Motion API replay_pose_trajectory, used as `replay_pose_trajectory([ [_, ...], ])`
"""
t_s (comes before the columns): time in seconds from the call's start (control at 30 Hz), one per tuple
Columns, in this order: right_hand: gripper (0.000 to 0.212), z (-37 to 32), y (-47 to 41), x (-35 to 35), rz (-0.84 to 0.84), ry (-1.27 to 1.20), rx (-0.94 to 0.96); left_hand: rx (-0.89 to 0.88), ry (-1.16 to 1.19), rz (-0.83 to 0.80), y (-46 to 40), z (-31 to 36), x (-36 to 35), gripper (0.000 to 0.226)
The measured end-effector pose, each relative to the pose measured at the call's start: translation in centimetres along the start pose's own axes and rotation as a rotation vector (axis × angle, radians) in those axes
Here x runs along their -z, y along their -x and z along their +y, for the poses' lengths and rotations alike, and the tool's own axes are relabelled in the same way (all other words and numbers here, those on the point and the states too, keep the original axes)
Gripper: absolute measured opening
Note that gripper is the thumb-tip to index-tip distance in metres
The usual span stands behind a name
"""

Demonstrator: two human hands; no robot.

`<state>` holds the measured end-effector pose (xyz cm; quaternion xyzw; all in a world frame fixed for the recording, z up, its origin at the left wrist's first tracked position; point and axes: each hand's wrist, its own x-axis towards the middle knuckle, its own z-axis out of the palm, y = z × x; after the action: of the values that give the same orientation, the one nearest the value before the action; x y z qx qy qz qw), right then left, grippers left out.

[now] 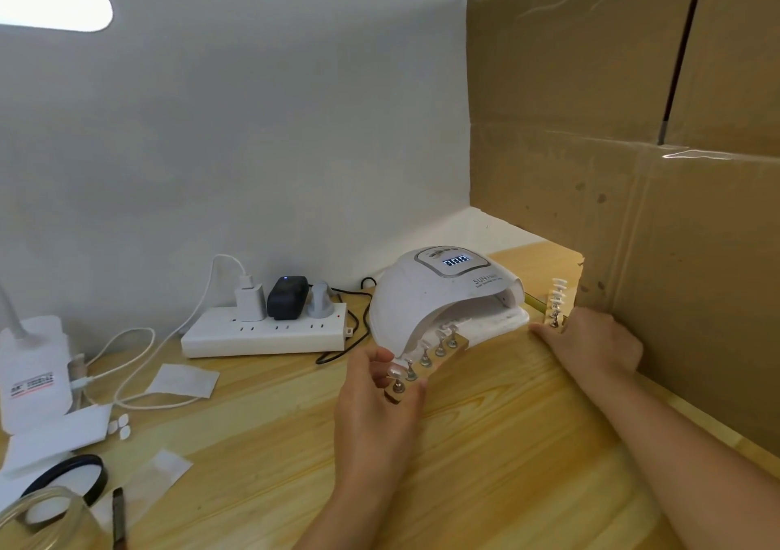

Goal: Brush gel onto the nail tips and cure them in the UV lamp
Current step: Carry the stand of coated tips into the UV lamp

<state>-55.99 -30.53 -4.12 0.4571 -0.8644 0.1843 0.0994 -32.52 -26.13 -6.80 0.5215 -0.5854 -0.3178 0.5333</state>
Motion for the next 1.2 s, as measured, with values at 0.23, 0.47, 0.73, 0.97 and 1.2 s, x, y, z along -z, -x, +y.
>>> replay_pose_trajectory([
  [0.23, 0.042, 0.9, 0.3, -0.7, 0.012, -0.221, 0.095, 0.004, 0.017, 0.01, 0.0, 0.0, 0.0, 0.036],
  [0.47, 0.043, 0.4, 0.6, -0.7, 0.035, -0.08, 0.167, 0.021, 0.02, 0.009, 0.0, 0.1, 0.1, 0.036],
  [0.73, 0.019, -0.5, 2.8, 0.0, -0.066, -0.433, 0.432, 0.004, -0.018, -0.036, -0.1, 0.1, 0.1, 0.037],
  [0.97, 0.025, -2.3, 3.5, 2.8, -0.747, -0.897, 0.296, -0.042, -0.025, -0.075, 0.1, 0.4, 0.2, 0.039],
  [1.2, 0.027, -1.2, 3.2, 3.2, -0.977, -1.259, -0.087, -0.132, -0.029, -0.071, 0.3, 0.6, 0.1, 0.056],
])
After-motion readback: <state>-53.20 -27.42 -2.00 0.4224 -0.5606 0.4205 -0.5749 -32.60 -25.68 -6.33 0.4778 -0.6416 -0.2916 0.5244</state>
